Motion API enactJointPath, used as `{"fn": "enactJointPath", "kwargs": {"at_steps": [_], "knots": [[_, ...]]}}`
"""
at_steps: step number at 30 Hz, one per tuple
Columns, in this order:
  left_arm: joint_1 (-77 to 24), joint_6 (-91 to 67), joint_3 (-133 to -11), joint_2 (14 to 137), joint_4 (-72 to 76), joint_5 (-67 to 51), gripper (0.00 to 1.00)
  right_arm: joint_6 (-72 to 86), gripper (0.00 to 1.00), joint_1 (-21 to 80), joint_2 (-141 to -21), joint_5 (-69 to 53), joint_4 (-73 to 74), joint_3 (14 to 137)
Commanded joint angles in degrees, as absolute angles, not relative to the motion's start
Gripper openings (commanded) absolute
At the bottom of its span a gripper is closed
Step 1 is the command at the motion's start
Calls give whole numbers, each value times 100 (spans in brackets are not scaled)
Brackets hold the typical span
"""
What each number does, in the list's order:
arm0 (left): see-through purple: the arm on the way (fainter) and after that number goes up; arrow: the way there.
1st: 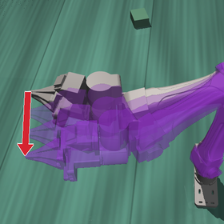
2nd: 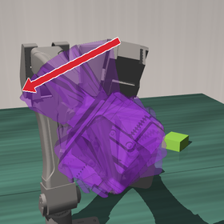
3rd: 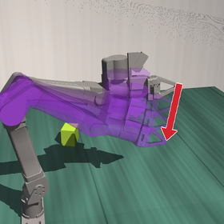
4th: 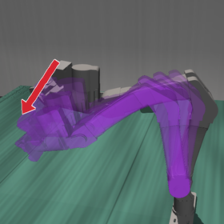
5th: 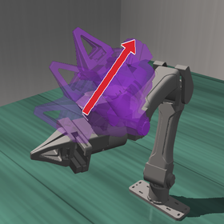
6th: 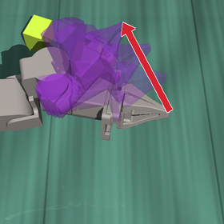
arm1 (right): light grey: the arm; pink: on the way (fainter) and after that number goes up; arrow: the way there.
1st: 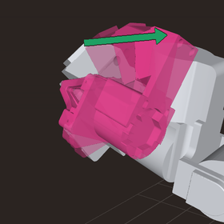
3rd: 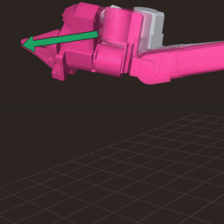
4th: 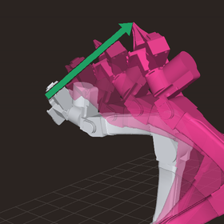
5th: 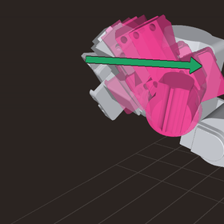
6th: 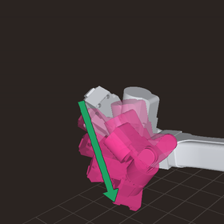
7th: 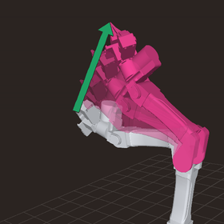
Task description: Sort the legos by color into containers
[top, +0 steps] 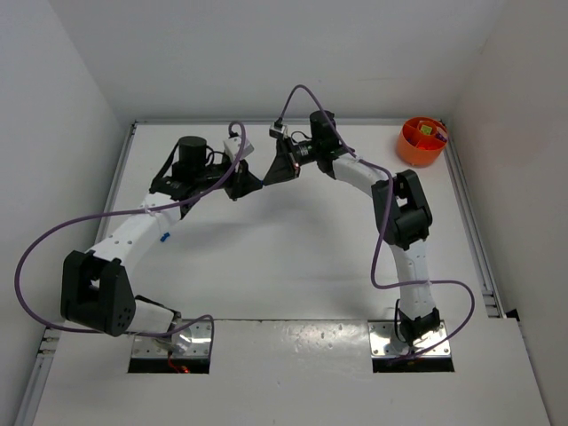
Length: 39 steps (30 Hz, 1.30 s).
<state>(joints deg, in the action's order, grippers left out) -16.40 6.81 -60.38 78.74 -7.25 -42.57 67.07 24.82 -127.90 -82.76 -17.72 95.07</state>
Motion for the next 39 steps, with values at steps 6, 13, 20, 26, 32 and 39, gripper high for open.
{"fn": "enactJointPath", "kwargs": {"at_steps": [6,13,20,26,32,39], "knots": [[-1714,615,-6144,7752,-352,-4386,11,6750,38,2681,-12727,-8367,-1995,9826],[-1767,668,-6196,7752,-352,-4386,10,6812,27,2733,-12779,-8420,-2047,9826],[-1819,721,-6196,7752,-229,-4588,10,7048,13,2733,-12894,-8473,-2162,9826],[-1872,721,-6144,7699,-229,-4641,10,7329,27,2733,-12955,-8473,-2214,9879],[-1872,721,-6029,7646,-229,-4641,10,7505,28,2733,-12955,-8473,-2268,9879],[-1925,773,-5977,7646,-229,-4641,10,7559,28,2681,-12955,-8473,-2268,9932]]}}
